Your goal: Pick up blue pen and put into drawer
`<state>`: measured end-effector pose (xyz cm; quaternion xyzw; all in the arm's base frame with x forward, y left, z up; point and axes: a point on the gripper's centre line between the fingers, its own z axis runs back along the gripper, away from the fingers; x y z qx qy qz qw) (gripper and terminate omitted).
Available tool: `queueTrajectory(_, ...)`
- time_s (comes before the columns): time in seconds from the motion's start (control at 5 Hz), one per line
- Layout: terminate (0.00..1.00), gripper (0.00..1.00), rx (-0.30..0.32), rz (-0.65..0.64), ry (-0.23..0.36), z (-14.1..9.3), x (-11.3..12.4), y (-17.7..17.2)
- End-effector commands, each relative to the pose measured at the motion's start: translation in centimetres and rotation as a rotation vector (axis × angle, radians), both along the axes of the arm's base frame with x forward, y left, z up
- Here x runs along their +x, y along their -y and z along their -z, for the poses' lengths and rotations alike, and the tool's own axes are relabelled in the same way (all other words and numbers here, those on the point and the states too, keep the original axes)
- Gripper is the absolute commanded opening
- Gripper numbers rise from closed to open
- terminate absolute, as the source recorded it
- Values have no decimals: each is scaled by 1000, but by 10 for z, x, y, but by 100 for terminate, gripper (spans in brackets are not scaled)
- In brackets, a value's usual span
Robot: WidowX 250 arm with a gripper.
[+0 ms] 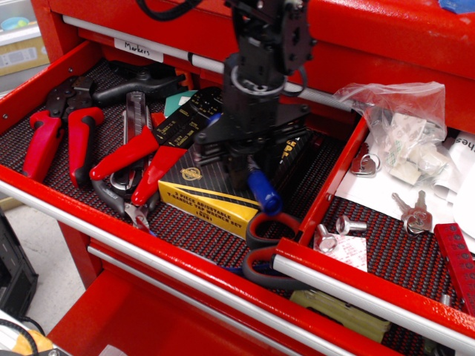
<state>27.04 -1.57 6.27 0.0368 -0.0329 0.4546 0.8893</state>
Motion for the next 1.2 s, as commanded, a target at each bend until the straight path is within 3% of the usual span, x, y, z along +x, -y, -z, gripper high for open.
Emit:
queueTrajectory(0.0,0,0,73,87,-10,-63,6,-6)
queueTrajectory(0.2,0,0,86,121,-47,-86,1,5)
queueTrajectory(0.6,0,0,19,33,-20,-102,-1,74)
queueTrajectory(0.8,0,0,77,4,50,-100,-3,93)
queueTrajectory(1.0,0,0,124,30,59,-106,0,103)
